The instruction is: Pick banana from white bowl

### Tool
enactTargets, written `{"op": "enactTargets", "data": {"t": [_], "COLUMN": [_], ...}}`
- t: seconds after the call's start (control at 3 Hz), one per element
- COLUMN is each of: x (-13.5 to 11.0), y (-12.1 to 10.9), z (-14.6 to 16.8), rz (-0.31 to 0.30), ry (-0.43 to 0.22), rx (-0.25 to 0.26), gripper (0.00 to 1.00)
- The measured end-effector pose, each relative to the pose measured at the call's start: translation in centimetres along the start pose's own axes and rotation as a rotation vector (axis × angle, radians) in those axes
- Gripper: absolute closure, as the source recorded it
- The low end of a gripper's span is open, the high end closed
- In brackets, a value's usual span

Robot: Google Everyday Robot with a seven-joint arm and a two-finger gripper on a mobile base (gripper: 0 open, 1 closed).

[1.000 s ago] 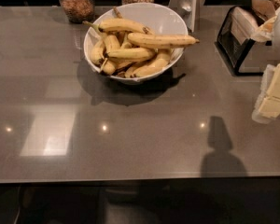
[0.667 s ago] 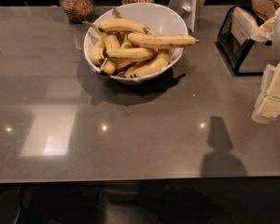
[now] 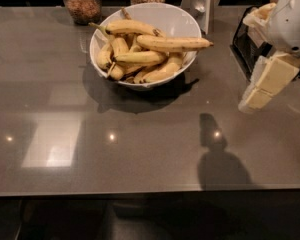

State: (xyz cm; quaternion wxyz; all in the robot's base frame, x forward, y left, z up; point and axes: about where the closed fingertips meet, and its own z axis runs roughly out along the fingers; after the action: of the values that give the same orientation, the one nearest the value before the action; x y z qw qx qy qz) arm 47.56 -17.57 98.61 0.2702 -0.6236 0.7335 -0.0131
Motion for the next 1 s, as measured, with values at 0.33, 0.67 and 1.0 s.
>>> {"op": "enactTargets", "data": {"t": [0.33,0.67,1.0], "x": [-3.4,-6.0,-7.7], "y": [-2.9,-6.2,-8.8], "z": [1.6,3.5,5.5], "rz": [-0.037,-0.088,-0.114], "ry": [-0.133,-0.212,-0.247], "rx": [0.055,0.115,0.138], "gripper": [0.00,0.00,0.00]}}
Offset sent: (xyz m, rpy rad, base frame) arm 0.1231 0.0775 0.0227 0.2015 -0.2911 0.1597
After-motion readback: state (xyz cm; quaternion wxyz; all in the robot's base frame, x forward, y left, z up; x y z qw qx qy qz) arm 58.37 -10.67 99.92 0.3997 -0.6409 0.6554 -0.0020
